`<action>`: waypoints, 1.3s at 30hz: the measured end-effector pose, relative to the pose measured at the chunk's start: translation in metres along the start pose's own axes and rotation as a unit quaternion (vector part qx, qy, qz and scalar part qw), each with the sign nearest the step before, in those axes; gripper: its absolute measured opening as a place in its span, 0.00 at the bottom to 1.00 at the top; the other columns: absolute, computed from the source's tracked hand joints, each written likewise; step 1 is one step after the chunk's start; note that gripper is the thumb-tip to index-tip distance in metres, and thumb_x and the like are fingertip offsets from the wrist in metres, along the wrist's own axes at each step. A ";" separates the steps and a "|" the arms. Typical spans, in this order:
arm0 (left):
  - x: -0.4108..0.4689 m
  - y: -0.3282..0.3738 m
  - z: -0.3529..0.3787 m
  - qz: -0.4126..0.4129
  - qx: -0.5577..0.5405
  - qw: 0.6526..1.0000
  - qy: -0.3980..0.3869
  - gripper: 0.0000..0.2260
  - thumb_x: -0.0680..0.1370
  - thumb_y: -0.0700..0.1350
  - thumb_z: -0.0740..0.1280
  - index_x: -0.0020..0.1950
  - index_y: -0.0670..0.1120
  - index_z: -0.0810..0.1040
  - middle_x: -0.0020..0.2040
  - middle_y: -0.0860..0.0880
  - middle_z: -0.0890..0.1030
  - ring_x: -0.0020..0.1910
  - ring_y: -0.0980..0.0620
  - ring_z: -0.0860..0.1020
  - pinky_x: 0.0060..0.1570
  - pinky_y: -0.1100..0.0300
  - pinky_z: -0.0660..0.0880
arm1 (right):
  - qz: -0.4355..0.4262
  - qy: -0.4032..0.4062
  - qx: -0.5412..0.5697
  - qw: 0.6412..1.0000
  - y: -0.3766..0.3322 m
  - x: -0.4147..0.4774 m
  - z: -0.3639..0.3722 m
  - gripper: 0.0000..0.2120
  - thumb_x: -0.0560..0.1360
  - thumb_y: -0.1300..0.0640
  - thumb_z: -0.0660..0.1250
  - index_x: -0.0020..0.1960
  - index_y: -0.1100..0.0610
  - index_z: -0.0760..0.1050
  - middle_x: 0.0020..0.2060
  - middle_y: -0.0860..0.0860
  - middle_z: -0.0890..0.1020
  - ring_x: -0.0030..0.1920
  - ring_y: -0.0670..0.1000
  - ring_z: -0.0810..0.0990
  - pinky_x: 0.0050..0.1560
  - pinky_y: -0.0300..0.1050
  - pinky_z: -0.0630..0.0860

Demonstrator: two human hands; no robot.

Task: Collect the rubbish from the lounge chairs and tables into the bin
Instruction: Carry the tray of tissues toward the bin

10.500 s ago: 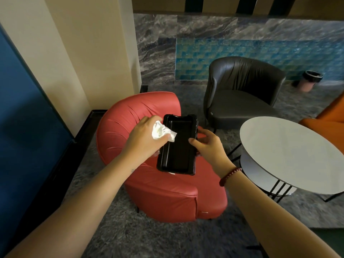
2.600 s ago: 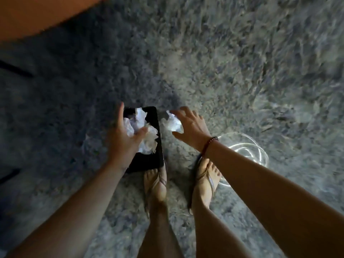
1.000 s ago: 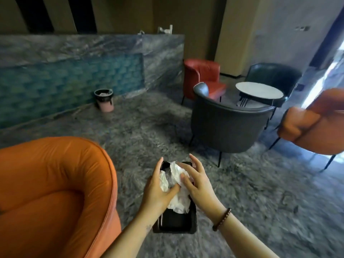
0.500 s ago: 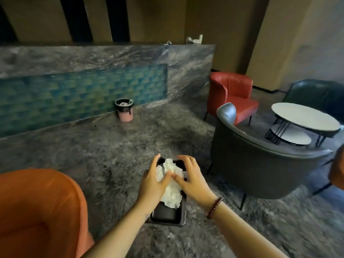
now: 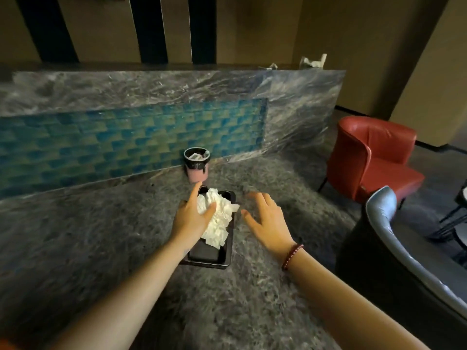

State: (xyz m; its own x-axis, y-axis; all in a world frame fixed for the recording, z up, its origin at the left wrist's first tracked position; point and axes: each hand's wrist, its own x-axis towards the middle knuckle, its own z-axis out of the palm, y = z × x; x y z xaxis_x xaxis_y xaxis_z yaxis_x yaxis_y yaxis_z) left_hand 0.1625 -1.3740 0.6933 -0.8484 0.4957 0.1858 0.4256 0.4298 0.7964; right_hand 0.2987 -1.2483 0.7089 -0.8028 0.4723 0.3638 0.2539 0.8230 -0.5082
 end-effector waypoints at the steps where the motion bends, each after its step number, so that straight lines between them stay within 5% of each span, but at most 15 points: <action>1: 0.026 -0.001 0.003 -0.001 0.005 1.000 0.000 0.27 0.77 0.54 0.62 0.73 0.59 0.55 0.66 0.43 0.72 0.50 0.47 0.77 0.37 0.62 0.67 | 0.003 0.003 -0.010 1.000 0.014 0.023 0.002 0.20 0.76 0.49 0.60 0.65 0.56 0.66 0.60 0.54 0.72 0.60 0.56 0.70 0.59 0.54 0.67; 5: 0.131 -0.006 0.032 0.012 0.012 1.000 0.015 0.25 0.77 0.53 0.62 0.72 0.58 0.57 0.42 0.57 0.73 0.30 0.58 0.68 0.30 0.60 0.66 | 0.030 0.014 -0.045 0.998 0.085 0.122 0.016 0.20 0.77 0.50 0.60 0.65 0.56 0.65 0.61 0.55 0.72 0.61 0.56 0.70 0.60 0.53 0.66; 9: 0.254 -0.009 0.075 0.003 0.012 0.999 0.030 0.26 0.77 0.52 0.63 0.73 0.54 0.57 0.63 0.47 0.75 0.41 0.51 0.76 0.34 0.59 0.67 | 0.020 0.008 -0.046 0.999 0.151 0.246 0.037 0.19 0.77 0.50 0.60 0.65 0.56 0.66 0.61 0.55 0.72 0.61 0.57 0.69 0.60 0.51 0.65; 13: 0.368 -0.008 0.100 -0.014 0.022 0.998 0.050 0.26 0.77 0.51 0.63 0.73 0.53 0.58 0.46 0.50 0.74 0.28 0.61 0.66 0.28 0.62 0.66 | -0.005 -0.012 -0.028 1.000 0.191 0.380 0.058 0.19 0.77 0.51 0.60 0.65 0.56 0.66 0.61 0.55 0.72 0.61 0.56 0.70 0.60 0.52 0.66; 15: 0.425 -0.011 0.102 -0.030 0.019 0.998 0.060 0.27 0.77 0.51 0.63 0.73 0.52 0.58 0.47 0.45 0.76 0.31 0.57 0.72 0.33 0.57 0.71 | -0.026 -0.025 -0.018 0.999 0.201 0.453 0.074 0.19 0.76 0.52 0.61 0.64 0.57 0.66 0.61 0.55 0.72 0.62 0.57 0.69 0.60 0.52 0.66; 18: 0.495 -0.031 0.095 -0.068 0.033 0.992 0.099 0.28 0.76 0.52 0.64 0.74 0.52 0.57 0.64 0.40 0.74 0.54 0.45 0.78 0.46 0.57 0.71 | -0.059 -0.049 0.025 0.997 0.203 0.546 0.110 0.17 0.75 0.54 0.63 0.63 0.58 0.68 0.59 0.57 0.74 0.61 0.58 0.71 0.59 0.53 0.68; 25: 0.660 -0.093 0.109 -0.127 0.056 0.980 0.145 0.29 0.76 0.54 0.63 0.74 0.51 0.56 0.60 0.44 0.76 0.44 0.49 0.78 0.41 0.58 0.71 | -0.088 -0.108 0.124 0.982 0.220 0.723 0.225 0.15 0.75 0.56 0.63 0.61 0.57 0.69 0.57 0.57 0.75 0.59 0.57 0.72 0.59 0.53 0.69; 28: 0.757 -0.099 0.138 -0.130 0.031 0.984 0.121 0.29 0.77 0.55 0.62 0.75 0.51 0.54 0.67 0.42 0.71 0.57 0.44 0.76 0.53 0.53 0.73 | -0.075 -0.132 0.136 0.979 0.238 0.805 0.256 0.15 0.75 0.55 0.63 0.61 0.56 0.69 0.58 0.56 0.74 0.60 0.56 0.71 0.59 0.51 0.69; 33: 0.913 -0.095 0.175 -0.116 0.056 0.988 0.081 0.29 0.78 0.54 0.60 0.75 0.49 0.54 0.40 0.43 0.77 0.33 0.47 0.74 0.30 0.57 0.66 | -0.031 -0.118 0.142 0.982 0.283 0.947 0.273 0.14 0.76 0.55 0.63 0.59 0.57 0.70 0.58 0.55 0.74 0.58 0.55 0.73 0.58 0.52 0.71; 39: 1.075 -0.135 0.209 -0.101 0.078 0.989 0.074 0.28 0.77 0.55 0.61 0.74 0.50 0.55 0.40 0.41 0.78 0.28 0.52 0.71 0.25 0.61 0.62 | -0.018 -0.113 0.152 0.982 0.345 1.094 0.329 0.14 0.76 0.55 0.62 0.61 0.58 0.69 0.59 0.55 0.74 0.59 0.55 0.72 0.60 0.53 0.70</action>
State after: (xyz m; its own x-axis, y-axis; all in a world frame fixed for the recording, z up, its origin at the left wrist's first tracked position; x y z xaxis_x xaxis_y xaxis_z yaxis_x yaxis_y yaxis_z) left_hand -0.7411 -0.7414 0.6658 -0.9528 0.2773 0.1240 0.2769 0.6251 0.7298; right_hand -0.6695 -0.5515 0.6751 -0.9161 0.3340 0.2218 0.0771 0.6895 -0.7202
